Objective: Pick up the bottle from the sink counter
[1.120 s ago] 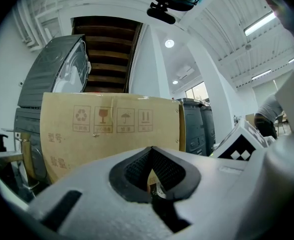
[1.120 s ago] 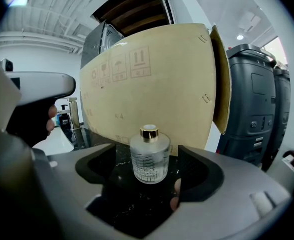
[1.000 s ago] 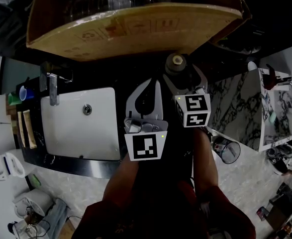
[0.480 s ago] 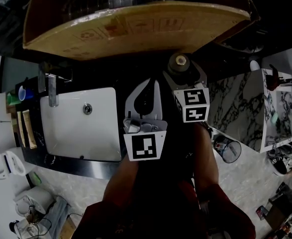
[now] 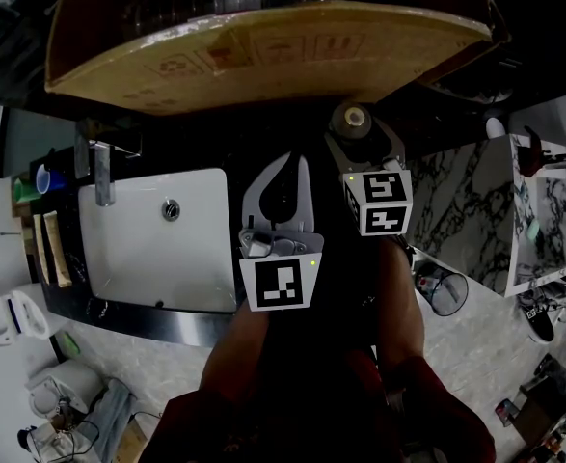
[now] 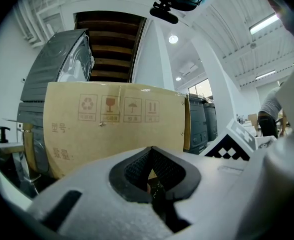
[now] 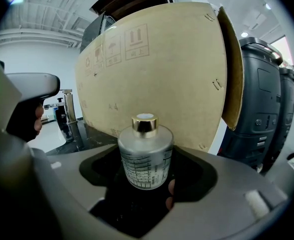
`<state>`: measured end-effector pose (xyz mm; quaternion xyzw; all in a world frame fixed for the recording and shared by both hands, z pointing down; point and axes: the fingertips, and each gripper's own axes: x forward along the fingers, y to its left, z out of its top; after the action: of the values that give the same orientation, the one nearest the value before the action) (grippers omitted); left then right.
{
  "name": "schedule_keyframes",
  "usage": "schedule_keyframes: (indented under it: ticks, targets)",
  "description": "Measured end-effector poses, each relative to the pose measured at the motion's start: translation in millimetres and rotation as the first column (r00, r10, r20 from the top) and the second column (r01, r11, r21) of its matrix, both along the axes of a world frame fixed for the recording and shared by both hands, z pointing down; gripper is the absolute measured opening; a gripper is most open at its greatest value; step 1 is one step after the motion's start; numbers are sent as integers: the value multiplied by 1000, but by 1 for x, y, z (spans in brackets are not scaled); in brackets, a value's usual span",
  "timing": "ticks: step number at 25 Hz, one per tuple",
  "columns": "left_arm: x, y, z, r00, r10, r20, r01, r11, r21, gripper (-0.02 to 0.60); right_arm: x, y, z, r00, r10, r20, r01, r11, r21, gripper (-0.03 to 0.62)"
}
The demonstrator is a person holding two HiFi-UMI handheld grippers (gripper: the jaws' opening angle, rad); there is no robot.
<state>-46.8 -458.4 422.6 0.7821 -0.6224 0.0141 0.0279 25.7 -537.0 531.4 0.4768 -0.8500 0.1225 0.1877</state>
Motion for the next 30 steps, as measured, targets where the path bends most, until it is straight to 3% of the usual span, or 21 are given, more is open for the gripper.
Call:
schedule_keyframes:
  ticks: [30]
  targets:
    - [-7, 13, -9, 1000, -9, -4, 10, 1000, 21, 2, 1, 25, -11, 999, -14, 36, 13, 1000, 28, 314]
